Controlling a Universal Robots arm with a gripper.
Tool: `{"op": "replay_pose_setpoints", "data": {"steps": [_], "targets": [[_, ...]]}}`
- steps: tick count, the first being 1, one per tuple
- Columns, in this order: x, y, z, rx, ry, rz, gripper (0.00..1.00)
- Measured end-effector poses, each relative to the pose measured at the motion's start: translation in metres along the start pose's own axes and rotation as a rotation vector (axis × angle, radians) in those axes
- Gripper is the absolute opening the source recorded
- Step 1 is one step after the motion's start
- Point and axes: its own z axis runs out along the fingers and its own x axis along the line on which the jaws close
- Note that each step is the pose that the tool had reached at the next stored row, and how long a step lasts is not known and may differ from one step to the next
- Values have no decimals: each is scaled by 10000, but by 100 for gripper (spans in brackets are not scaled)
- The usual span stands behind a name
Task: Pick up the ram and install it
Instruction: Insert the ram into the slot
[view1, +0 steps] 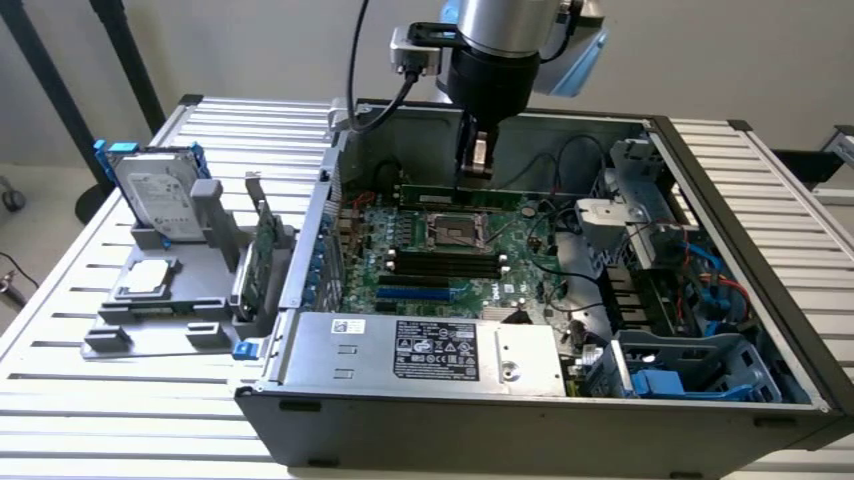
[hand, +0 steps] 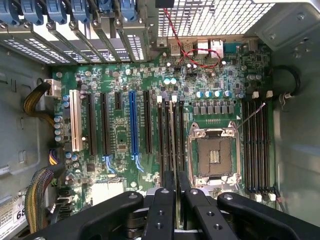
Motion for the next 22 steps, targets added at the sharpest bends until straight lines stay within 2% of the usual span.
{"op": "replay_pose_setpoints", "data": {"steps": [14, 17, 22], "targets": [[0, -1, 4, 12, 8, 0, 14], [17, -3, 53, 58, 6, 0, 14], [68, 8, 141, 67, 7, 2, 14]]}}
